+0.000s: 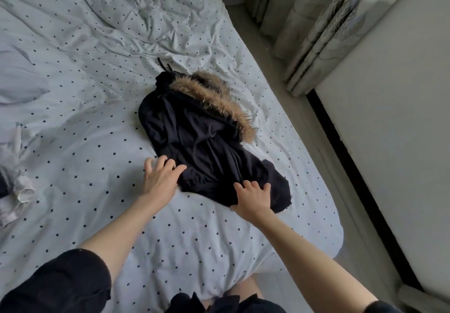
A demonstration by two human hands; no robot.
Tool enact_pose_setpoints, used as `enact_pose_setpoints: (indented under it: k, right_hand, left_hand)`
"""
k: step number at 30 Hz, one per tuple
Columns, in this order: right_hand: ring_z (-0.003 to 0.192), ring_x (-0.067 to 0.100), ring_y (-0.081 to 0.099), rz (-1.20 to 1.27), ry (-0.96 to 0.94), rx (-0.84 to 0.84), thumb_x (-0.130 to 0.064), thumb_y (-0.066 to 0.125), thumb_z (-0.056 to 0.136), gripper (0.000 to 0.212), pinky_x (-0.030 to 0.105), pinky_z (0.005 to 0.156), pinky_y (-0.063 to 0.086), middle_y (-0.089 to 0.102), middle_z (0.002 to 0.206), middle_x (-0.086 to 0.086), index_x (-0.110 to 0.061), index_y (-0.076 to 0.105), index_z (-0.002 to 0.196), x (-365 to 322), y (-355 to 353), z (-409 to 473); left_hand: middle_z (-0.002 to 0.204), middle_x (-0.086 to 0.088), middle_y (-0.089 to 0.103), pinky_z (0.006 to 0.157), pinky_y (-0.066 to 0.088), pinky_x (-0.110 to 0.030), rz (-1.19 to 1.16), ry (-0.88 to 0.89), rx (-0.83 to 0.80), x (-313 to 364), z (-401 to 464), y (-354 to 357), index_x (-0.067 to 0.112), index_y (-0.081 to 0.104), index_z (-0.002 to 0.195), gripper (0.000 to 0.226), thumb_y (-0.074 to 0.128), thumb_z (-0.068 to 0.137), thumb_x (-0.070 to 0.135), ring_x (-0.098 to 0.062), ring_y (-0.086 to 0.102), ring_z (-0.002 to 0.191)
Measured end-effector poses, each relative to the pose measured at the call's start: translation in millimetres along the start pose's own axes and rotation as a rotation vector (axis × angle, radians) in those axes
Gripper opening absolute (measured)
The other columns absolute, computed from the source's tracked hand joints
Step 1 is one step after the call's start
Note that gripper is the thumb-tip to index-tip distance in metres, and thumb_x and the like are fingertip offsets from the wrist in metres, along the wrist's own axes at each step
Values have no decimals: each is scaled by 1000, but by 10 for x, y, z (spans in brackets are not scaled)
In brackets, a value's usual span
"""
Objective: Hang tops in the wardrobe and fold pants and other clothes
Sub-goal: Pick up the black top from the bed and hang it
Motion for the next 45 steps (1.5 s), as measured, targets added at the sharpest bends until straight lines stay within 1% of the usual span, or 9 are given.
enact_pose_setpoints:
  k: [3,6,14,17,25,30,35,38,45]
  right_hand:
    - [115,23,41,-163,51,13,-31,56,88,37,49,105,21,47,119,1,-21,47,123,215,88,-13]
    - [110,21,43,-201,42,60,-17,57,82,29,50,105,21,48,111,-1,-19,53,111,337,112,-36]
    - [116,21,45,-102,25,104,-26,53,90,19,49,106,16,52,112,-2,-19,58,107,418,126,60]
    - [123,19,42,4,40,90,-42,49,93,36,50,108,14,52,124,-3,-21,53,122,354,135,37]
    - [122,19,46,329,-310,198,-40,55,91,48,42,99,26,54,130,-5,-27,44,135,-303,-694,154]
    - [85,19,61,552,-375,334,-23,56,93,16,42,90,40,69,89,-3,-17,70,98,-357,-1104,45]
    - [88,16,61,528,-396,330,-29,57,93,18,37,95,33,69,97,-7,-20,73,97,-342,-1285,-108]
    - [82,20,58,467,-336,327,-28,51,96,23,36,95,29,67,84,-2,-16,70,91,-321,-1351,-138]
    - [121,18,48,460,-433,433,-35,58,89,45,44,102,33,58,127,-5,-25,49,133,-436,-1845,-201]
  left_hand:
    - [98,-2,61,88,36,-47,-35,8,148,143,-126,-64,20,67,101,50,77,57,0,-26,54,100]
    - [111,-13,62,78,45,-50,-97,58,236,365,-279,-59,14,68,103,69,75,38,-7,-34,58,103]
    - [95,0,62,83,40,-43,17,35,50,504,-194,177,19,66,90,25,77,67,23,-23,56,104]
    - [64,2,57,67,38,-38,-7,54,252,508,-146,28,16,63,65,19,78,58,6,-23,60,74]
    - [83,3,60,76,27,-33,-397,158,737,362,-177,-808,19,70,90,25,49,80,12,-15,50,88]
    - [106,-8,55,79,33,-39,-481,-381,600,0,-208,-993,17,62,105,26,62,79,15,-28,49,95]
    - [98,-11,67,64,39,-28,-1553,-1012,47,13,-289,-698,11,60,97,16,50,90,21,-18,58,72]
    - [95,-11,67,58,44,-20,-1771,-872,169,69,-224,-880,7,61,111,24,47,91,7,-13,63,69]
    - [65,14,60,65,42,-21,-981,-286,410,-41,-201,-1908,23,71,96,17,60,86,16,-12,59,69]
Point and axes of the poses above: each hand's wrist, its own z-axis towards the middle knuckle, its own y-axis out of the palm, x = y × z, the point moved 5 cm from there along z, towards the middle knuckle
